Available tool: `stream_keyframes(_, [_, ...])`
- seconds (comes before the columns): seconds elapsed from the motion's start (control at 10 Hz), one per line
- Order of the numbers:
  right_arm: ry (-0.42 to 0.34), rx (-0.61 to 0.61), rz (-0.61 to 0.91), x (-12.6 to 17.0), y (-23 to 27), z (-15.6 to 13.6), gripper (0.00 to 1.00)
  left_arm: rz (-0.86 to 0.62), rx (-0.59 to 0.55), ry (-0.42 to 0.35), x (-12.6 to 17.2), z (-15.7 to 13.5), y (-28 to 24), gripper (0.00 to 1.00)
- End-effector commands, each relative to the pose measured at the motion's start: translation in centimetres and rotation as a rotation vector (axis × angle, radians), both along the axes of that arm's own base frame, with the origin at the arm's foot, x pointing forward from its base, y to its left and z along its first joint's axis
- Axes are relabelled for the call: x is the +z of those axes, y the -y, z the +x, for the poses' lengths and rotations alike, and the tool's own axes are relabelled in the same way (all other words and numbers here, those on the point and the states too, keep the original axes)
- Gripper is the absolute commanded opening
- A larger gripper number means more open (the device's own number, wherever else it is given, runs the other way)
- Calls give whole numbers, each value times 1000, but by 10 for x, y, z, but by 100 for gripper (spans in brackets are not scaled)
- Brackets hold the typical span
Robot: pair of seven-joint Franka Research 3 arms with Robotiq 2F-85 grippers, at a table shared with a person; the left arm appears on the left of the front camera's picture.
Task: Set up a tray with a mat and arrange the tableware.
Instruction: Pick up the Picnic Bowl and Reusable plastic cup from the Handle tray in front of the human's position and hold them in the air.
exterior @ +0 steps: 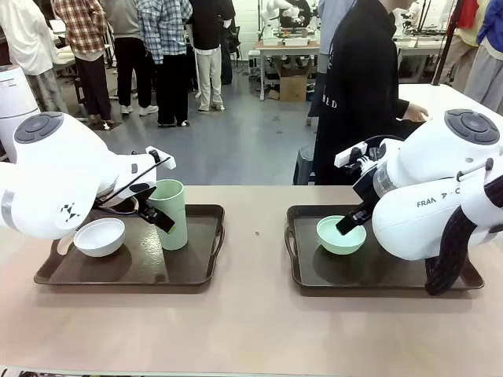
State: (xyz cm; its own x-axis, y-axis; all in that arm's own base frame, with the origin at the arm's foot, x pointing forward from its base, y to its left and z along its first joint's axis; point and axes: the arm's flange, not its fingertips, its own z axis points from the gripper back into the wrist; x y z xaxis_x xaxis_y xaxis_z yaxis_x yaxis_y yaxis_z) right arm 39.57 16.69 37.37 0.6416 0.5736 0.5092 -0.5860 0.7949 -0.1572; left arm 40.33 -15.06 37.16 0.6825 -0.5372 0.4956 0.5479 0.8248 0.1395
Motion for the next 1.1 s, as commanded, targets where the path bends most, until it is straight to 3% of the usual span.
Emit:
stream_keyframes(0.0, [0, 0, 0, 0, 0, 0, 100, 0, 0, 0, 0, 0, 0, 100])
stream_keyframes(0.6, [0, 0, 0, 0, 0, 0, 100, 0, 0, 0, 0, 0, 0, 100])
stream_keyframes(0.8, [-23, 26, 3, 52, -28, -58, 100, 111, -2, 74, 57, -67, -8, 100])
stream_keyframes(1.0, [-128, -95, -67, 63, 3, -136, 100, 99, -19, -3, 69, -121, -25, 100])
